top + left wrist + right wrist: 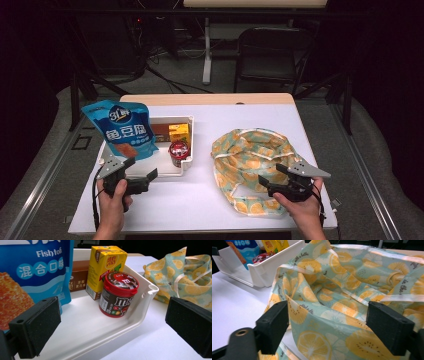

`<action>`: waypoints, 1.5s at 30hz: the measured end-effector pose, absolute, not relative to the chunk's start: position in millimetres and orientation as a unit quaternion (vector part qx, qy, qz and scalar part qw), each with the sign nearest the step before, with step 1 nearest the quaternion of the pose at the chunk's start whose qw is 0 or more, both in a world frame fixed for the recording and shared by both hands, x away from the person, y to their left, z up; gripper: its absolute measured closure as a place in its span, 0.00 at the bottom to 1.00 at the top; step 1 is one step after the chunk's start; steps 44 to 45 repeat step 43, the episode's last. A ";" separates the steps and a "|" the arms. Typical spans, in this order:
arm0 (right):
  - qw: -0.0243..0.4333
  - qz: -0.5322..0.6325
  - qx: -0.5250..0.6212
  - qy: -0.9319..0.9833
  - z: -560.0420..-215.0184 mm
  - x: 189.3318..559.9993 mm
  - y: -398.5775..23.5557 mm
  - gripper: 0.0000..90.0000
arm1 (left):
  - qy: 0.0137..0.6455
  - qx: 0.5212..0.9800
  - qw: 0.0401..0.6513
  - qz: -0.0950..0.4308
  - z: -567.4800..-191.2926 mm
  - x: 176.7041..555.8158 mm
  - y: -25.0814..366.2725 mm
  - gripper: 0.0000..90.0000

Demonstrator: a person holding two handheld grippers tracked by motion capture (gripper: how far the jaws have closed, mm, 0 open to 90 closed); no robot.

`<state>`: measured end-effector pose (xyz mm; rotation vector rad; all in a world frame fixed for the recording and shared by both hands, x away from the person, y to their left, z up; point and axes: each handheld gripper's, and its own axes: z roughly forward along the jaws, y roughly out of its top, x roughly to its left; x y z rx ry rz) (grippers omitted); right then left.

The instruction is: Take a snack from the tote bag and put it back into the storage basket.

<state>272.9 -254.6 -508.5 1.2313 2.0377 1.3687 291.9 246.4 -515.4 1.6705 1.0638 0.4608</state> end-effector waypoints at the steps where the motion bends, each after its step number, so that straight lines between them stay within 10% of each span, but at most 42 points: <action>1: 0.196 0.490 0.441 0.726 -508.6 272.7 -255.1 0.17 | 0.445 0.698 0.528 0.190 -514.6 290.9 248.2 0.00; 45: 0.228 0.478 0.472 0.705 -519.4 252.5 -295.7 0.16 | 0.475 0.683 0.521 0.193 -525.6 260.4 317.0 0.00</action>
